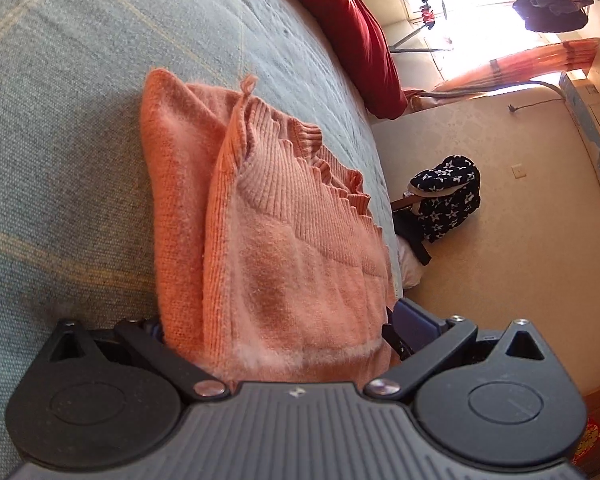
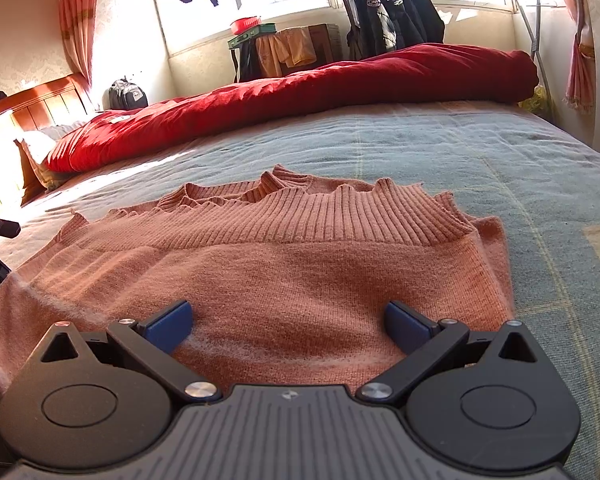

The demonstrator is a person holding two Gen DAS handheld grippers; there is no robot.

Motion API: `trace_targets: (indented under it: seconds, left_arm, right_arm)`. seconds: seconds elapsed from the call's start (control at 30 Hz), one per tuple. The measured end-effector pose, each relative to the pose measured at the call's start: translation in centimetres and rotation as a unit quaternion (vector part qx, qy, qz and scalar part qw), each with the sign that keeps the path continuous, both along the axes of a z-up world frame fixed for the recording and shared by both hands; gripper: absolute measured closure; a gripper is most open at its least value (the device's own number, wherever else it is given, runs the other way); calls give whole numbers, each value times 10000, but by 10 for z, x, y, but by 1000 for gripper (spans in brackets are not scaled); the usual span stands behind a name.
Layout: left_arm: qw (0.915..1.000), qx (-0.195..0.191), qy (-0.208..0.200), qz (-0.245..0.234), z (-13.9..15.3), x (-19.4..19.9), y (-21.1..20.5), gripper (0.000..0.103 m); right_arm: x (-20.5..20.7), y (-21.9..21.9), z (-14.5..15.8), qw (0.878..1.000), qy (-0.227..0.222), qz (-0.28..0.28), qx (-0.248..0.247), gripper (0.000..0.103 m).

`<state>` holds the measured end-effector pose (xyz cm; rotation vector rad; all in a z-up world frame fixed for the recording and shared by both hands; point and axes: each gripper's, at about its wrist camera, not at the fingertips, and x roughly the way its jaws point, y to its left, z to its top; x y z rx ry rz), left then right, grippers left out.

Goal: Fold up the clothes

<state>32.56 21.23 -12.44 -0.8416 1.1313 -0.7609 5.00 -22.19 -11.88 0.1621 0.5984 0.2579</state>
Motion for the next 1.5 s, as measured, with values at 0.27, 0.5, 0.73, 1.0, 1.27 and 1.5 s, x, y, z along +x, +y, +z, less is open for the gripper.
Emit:
trace_targets:
  seconds: [0.27,0.5,0.73,1.0,1.27,1.5]
  left_arm:
    - [9994,-94,122,-312,-3,34,-15,1]
    - [9974,-58,79,-715,-2,19,-18,1]
    - [9969,271,122,-726,-2,30,-29,2]
    - [9986,460,193,-186,-18,15,-5,65]
    - [9982,516,67,-283,-11,10,-11,66]
    - [9959,729,138,-510,-4,2,-21,64]
  right_arm:
    - [1,1,0,10000,9,-2,-6,0]
    - [0,0,-1,10000,-20,21,-8,0]
    - [0,0,-2,10000,-48,20,-6,0]
    - [0,0,-3,10000,-72,30,0,0]
    - [1,1,-3,10000,-58,14,-46,0]
    - [3,4,1,9999,24,-50,-97,0]
